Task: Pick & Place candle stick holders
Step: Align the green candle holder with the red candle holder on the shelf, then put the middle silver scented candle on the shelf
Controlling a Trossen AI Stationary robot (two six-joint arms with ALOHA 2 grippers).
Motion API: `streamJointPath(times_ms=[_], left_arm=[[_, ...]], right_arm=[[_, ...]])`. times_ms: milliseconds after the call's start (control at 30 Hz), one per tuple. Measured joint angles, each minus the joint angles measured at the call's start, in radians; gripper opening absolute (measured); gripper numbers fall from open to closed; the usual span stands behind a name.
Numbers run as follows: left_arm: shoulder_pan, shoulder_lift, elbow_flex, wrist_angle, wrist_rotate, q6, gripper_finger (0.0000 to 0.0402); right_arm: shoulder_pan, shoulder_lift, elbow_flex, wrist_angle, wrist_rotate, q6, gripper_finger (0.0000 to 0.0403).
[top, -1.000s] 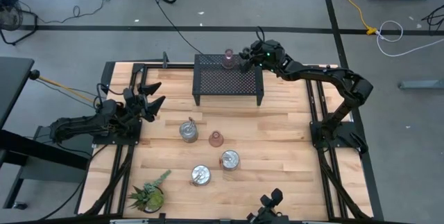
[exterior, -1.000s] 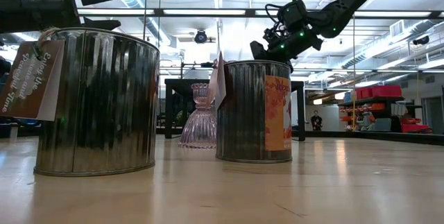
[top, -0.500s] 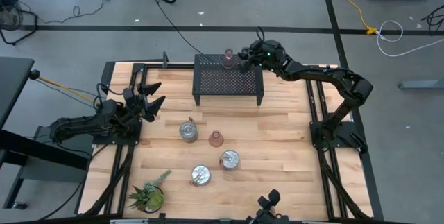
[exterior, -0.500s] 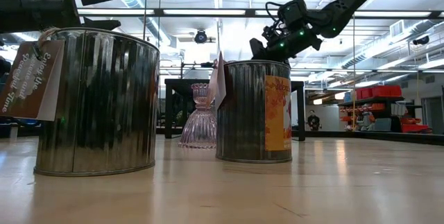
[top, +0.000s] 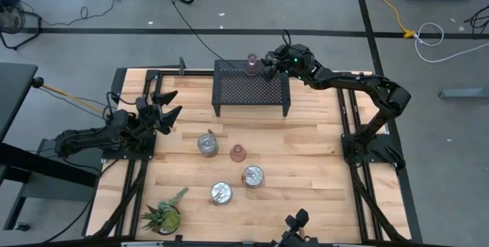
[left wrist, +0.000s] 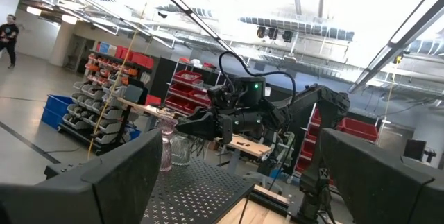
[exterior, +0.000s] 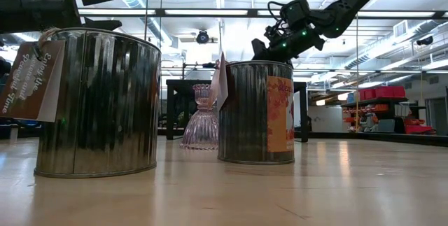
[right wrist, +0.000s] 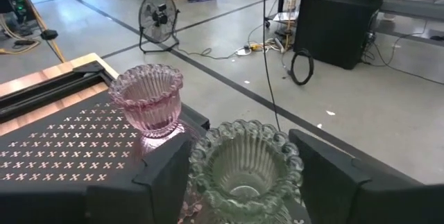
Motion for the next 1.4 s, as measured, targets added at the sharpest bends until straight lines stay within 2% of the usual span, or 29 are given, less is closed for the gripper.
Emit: streamJointPath(times_ms=[233, 533, 867, 1033, 1133, 1333, 1400], left_arm=[[0.0, 0.0, 0.0, 0.0, 0.0, 0.0, 0.039], [0.0, 0.0, 0.0, 0.0, 0.0, 0.0, 0.039], [0.0, 0.0, 0.0, 0.0, 0.0, 0.0, 0.039], [0.0, 0.0, 0.0, 0.0, -0.011, 0.0, 0.039], [0.0, 0.0, 0.0, -0.001, -0.011, 0.0, 0.039], [0.0, 0.0, 0.0, -0.001, -0.011, 0.0, 0.039], [0.0, 0.0, 0.0, -0.001, -0.011, 0.0, 0.039]], right_arm=[[0.0, 0.0, 0.0, 0.001, -0.007, 0.0, 0.026], [0.006, -0.06, 0.0, -0.015, -0.004, -0.016, 0.0258], [0.068, -0.196, 0.0, -0.201, -0.035, -0.054, 0.0259], [0.176, -0.273, 0.0, -0.311, -0.101, -0.077, 0.0259], [0.279, -0.312, 0.0, -0.368, -0.123, -0.077, 0.0259], [0.544, -0.356, 0.001, -0.436, -0.125, -0.035, 0.0259], [0.657, -0.352, 0.001, -0.441, -0.096, -0.006, 0.0259]])
